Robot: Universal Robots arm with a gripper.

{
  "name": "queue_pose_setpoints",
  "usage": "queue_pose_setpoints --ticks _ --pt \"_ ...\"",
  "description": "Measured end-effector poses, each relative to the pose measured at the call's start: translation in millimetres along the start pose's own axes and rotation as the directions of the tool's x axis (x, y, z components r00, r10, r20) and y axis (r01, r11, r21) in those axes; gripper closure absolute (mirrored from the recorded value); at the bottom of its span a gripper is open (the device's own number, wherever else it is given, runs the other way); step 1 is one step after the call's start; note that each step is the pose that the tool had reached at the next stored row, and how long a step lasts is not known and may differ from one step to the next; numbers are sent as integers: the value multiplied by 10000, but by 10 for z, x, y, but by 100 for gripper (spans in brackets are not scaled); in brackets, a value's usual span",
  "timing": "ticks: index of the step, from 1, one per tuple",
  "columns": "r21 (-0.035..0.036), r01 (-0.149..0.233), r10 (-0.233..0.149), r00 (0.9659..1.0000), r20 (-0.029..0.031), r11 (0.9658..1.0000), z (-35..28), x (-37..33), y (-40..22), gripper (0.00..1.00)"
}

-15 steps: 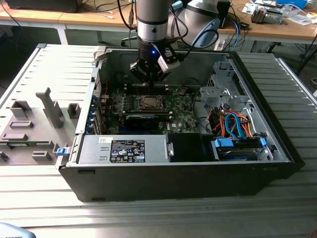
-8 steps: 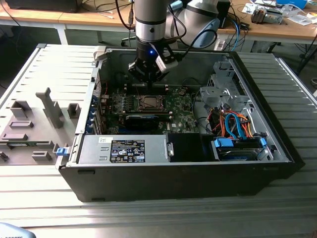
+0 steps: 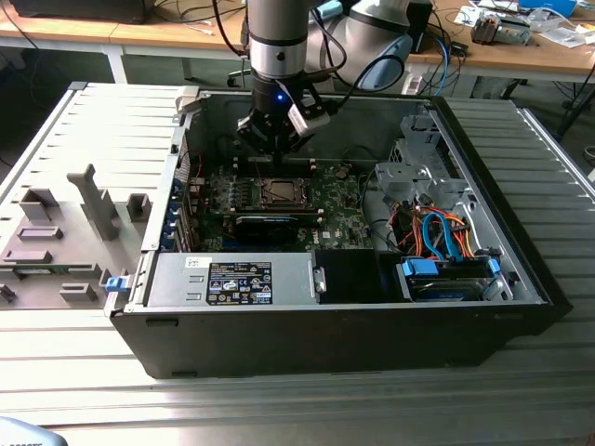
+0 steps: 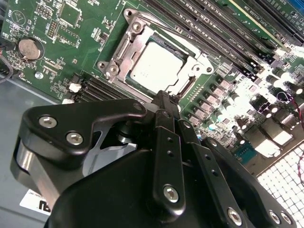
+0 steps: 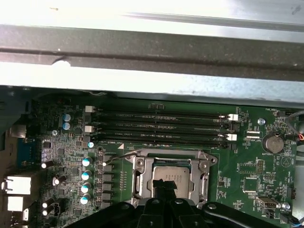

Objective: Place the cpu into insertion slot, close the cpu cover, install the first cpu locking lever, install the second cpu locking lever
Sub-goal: 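Install the first cpu locking lever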

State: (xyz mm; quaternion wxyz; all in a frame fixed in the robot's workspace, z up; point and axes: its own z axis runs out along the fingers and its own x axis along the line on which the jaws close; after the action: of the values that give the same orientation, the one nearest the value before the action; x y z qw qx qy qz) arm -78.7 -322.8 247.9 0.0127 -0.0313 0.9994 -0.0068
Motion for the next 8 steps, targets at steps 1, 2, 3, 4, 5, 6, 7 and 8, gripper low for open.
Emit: queue_pose_setpoints --ticks 1,2,3,4,5,6,7,8 --pt "0 1 -1 10000 0 10000 0 5 0 89" --pt "0 0 0 10000 0 10000 0 15 1 89" --pt "-1 0 0 10000 0 10000 0 23 2 89" --pt "0 0 0 10000 1 10000 -1 30 2 89" --pt "0 0 0 10000 0 10000 -1 38 3 89" --pt "-1 0 0 10000 1 10000 -1 45 3 89" --pt "-1 1 -1 10000 1 10000 -1 52 4 89" --pt "0 1 -1 10000 1 10000 -2 60 4 89"
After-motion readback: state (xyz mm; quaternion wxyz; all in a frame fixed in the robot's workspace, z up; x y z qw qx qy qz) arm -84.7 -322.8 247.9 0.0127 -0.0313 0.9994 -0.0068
